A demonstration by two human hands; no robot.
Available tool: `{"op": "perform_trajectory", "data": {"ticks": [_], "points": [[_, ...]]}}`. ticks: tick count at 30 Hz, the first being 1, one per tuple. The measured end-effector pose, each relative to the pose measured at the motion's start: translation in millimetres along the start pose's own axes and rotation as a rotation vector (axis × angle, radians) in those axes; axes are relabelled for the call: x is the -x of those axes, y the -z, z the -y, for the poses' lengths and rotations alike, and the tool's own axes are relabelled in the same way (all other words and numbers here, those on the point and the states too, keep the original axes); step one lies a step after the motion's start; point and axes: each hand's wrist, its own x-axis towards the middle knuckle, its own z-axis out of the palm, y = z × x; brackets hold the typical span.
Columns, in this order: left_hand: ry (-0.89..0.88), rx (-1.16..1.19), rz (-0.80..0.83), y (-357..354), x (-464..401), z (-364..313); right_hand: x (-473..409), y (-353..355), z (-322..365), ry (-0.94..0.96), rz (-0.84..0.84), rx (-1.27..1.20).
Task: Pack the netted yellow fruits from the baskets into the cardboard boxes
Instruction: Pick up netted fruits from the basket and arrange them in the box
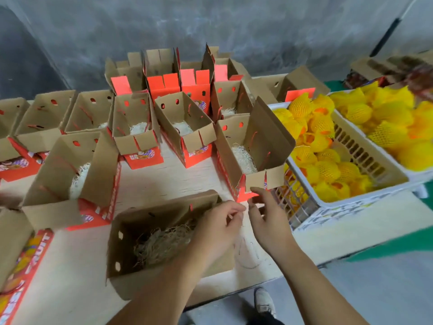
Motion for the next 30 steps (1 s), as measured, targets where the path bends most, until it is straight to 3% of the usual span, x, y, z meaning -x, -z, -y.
{"op": "perform_trajectory", "data": {"ticks": [5,9,12,14,16,18,20,22,24,27,30], "points": [[-0.108,0.086,0.046,-85.2,-79.8,-58.4,-47.4,74.9,-32.7,0.022,-0.113,-0.127],[-0.200,0.045,0.104,-157.1,-144.2,-92.1,-92.2,143.5,-83.6,-0.036,-0.166,-0.075],[-0.302,-0.221,0.111,-187.3,-198.2,-103.3,-137.9,180.8,-121.4,-0.085,-0.056,0.040],[-0.361,-0.599,0.113,-193.7,-228.3,-105.0,-175.8,195.3,-143.9,-0.097,0.103,0.169],[-0.317,-0.949,0.113,-196.0,-245.6,-101.4,-216.2,202.5,-162.8,-0.104,0.259,0.320],[-0.244,-1.067,0.096,-199.9,-251.8,-96.9,-258.8,203.7,-178.8,-0.115,0.339,0.453],[-0.216,-1.164,0.122,-204.5,-255.6,-92.3,-294.9,197.0,-189.5,-0.076,0.333,0.551],[-0.173,-1.262,0.163,-209.4,-260.5,-92.1,-310.6,187.5,-205.2,-0.027,0.220,0.647],[-0.111,-1.263,0.140,-214.4,-265.6,-94.8,-312.2,180.8,-227.7,0.007,0.155,0.757],[-0.070,-1.259,0.099,-216.3,-272.7,-96.5,-312.8,168.9,-248.8,-0.110,0.215,0.748],[-0.042,-1.181,0.105,-213.2,-284.0,-99.0,-321.2,161.5,-247.3,-0.143,0.134,0.740]]}}
